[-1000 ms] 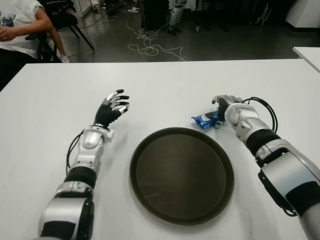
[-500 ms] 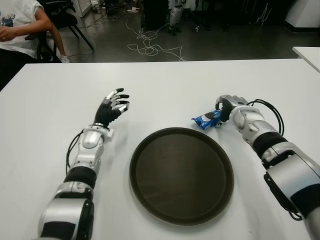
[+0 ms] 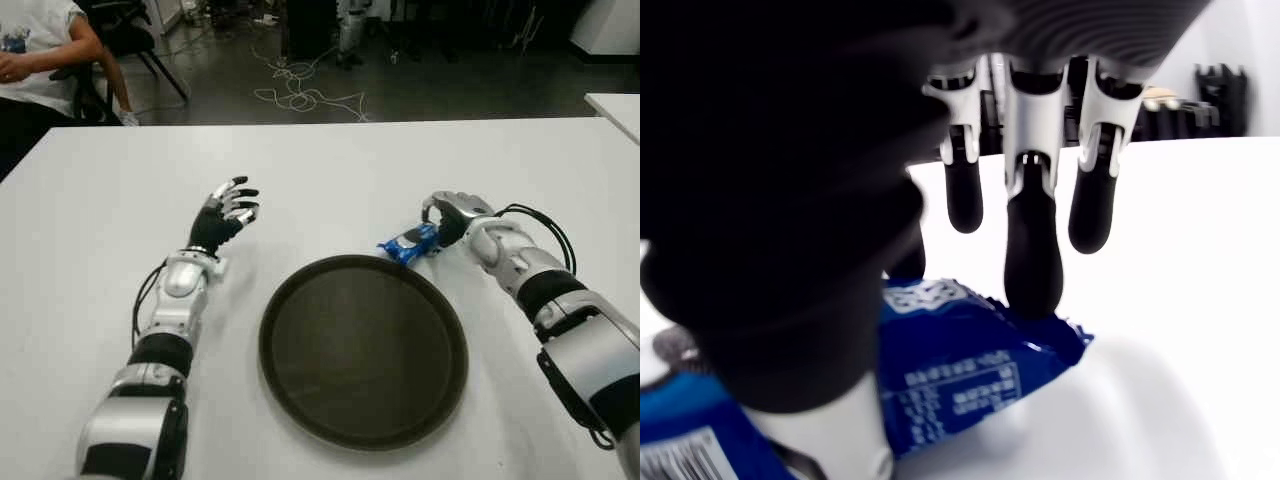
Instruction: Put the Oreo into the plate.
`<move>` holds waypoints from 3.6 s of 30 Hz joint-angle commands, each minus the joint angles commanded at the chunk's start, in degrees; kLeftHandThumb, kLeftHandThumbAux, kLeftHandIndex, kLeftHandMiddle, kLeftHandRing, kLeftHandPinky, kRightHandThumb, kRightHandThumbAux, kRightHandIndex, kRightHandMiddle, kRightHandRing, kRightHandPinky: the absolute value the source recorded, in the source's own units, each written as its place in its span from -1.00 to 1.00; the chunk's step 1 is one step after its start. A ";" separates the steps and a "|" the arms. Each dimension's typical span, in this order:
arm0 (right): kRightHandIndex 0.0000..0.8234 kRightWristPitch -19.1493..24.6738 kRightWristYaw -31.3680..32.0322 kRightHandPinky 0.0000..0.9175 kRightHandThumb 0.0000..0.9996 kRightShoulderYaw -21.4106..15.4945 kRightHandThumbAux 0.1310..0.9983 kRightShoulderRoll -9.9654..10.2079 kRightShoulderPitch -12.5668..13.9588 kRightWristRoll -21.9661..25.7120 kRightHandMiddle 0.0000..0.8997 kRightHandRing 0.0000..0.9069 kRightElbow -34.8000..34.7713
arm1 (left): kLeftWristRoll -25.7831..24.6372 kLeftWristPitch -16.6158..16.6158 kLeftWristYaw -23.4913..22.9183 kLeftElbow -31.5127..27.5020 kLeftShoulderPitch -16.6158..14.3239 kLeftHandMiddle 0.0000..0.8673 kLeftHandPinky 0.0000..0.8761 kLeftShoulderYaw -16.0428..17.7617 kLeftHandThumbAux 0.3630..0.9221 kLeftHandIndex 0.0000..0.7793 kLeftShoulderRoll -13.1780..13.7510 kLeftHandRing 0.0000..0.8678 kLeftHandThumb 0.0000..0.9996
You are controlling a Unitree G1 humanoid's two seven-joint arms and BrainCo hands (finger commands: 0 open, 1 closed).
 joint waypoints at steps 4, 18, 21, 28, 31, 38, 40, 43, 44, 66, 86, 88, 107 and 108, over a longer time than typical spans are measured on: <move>-0.06 -5.67 2.48 -0.01 -1.00 -0.29 0.68 -0.33 0.29 0.80 0.05 0.02 0.00 | 0.41 1.00 0.71 -0.71 0.15 -0.38 -0.30 -0.22 0.47 -0.58 -0.05 -0.36 -0.29; 0.06 -8.62 2.36 0.05 -1.00 -0.30 0.74 -0.54 0.73 0.59 0.09 0.04 0.36 | 0.74 1.19 0.89 -0.57 -0.06 -0.37 -0.29 -0.56 0.47 -0.57 0.06 -0.35 -0.29; 0.07 -8.77 2.41 0.03 -1.00 -0.19 0.72 -0.60 0.70 0.45 0.08 0.03 0.29 | 0.64 1.16 0.74 -0.63 0.03 -0.37 -0.30 -0.53 0.46 -0.58 0.05 -0.36 -0.31; 0.09 -8.44 3.88 0.04 -1.00 0.32 0.68 -0.61 0.27 0.05 0.13 0.09 0.40 | 0.53 1.18 0.77 -0.83 0.13 -0.37 -0.31 -0.47 0.47 -0.58 -0.07 -0.35 -0.32; 0.10 -8.12 3.87 0.05 -1.00 0.44 0.67 -0.54 0.22 -0.07 0.15 0.11 0.51 | 0.56 1.20 0.88 -0.80 0.03 -0.38 -0.31 -0.49 0.48 -0.59 -0.14 -0.36 -0.30; 0.13 -8.00 2.89 0.04 -1.00 0.75 0.72 -0.53 0.40 -0.34 0.10 0.06 0.61 | 0.89 1.37 1.09 -0.91 0.12 -0.35 -0.26 -0.74 0.47 -0.58 -0.05 -0.33 -0.29; 0.13 -8.11 2.63 0.03 -1.00 0.78 0.72 -0.55 0.46 -0.32 0.09 0.05 0.60 | 0.85 1.46 1.17 -0.90 0.11 -0.35 -0.26 -0.72 0.48 -0.58 -0.09 -0.33 -0.29; 0.14 -8.28 2.57 0.03 -1.00 0.78 0.72 -0.54 0.48 -0.21 0.09 0.06 0.66 | 0.79 1.56 1.33 -0.90 0.12 -0.35 -0.27 -0.65 0.49 -0.58 -0.16 -0.33 -0.29; 0.14 -8.32 2.61 0.04 -1.00 0.78 0.72 -0.53 0.48 -0.17 0.11 0.08 0.69 | 0.79 1.59 1.37 -0.90 0.13 -0.35 -0.28 -0.64 0.50 -0.58 -0.17 -0.33 -0.31; -0.20 -8.78 2.81 -0.38 -1.00 0.66 0.69 -0.42 0.70 0.18 -0.40 -0.43 0.56 | 0.85 0.78 1.33 -0.42 -0.02 -0.36 -0.28 -0.77 0.43 -0.57 -0.02 -0.34 -0.31; 0.22 -9.25 -1.20 0.24 -0.95 0.48 0.73 -0.51 0.85 0.09 0.34 0.31 -0.03 | -0.09 1.33 0.63 -0.26 -0.33 -0.38 -0.27 -0.23 0.47 -0.57 -0.26 -0.35 -0.24; 0.23 -9.36 -1.78 0.27 -0.93 0.50 0.73 -0.53 0.89 0.05 0.37 0.34 -0.06 | -0.19 1.36 0.60 -0.26 -0.34 -0.38 -0.27 -0.18 0.47 -0.57 -0.30 -0.35 -0.23; 0.29 -7.60 -4.57 0.39 -0.99 0.72 0.74 -0.35 0.95 -0.10 0.49 0.46 -0.11 | 0.18 1.79 1.08 -1.09 0.05 -0.38 -0.32 -0.43 0.42 -0.60 -0.39 -0.35 -0.38; 0.29 -7.63 -4.63 0.39 -0.99 0.66 0.74 -0.37 0.97 -0.04 0.49 0.46 -0.13 | 0.27 1.82 1.08 -1.05 0.03 -0.38 -0.32 -0.49 0.41 -0.60 -0.33 -0.35 -0.38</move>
